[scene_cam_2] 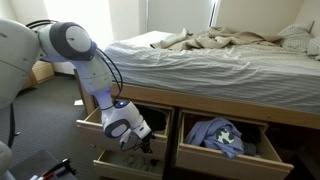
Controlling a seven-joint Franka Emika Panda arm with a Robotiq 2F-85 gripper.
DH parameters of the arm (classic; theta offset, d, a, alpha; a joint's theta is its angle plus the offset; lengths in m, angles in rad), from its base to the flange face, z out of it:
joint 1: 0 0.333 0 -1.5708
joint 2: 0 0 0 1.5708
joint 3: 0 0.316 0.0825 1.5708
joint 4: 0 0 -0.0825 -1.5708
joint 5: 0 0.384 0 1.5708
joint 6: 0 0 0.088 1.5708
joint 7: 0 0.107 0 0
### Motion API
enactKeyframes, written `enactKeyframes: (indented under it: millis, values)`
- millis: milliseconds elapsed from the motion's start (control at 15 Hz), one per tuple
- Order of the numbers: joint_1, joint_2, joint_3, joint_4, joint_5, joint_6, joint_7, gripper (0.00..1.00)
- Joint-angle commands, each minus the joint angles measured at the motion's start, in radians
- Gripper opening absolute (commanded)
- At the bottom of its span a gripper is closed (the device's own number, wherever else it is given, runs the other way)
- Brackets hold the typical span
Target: Close the top left drawer
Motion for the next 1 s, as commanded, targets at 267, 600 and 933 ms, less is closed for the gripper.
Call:
enactKeyframes:
  millis: [267, 600, 933]
  values:
    - [-0.06, 0.095, 0.129, 0.308, 0.076, 0.005, 0.015, 1.0]
    - [-0.032, 0.081, 0.122, 0.345, 0.087, 0.001, 0.02, 1.0]
    - [-0.031, 0.089, 0.122, 0.352, 0.089, 0.001, 0.02, 1.0]
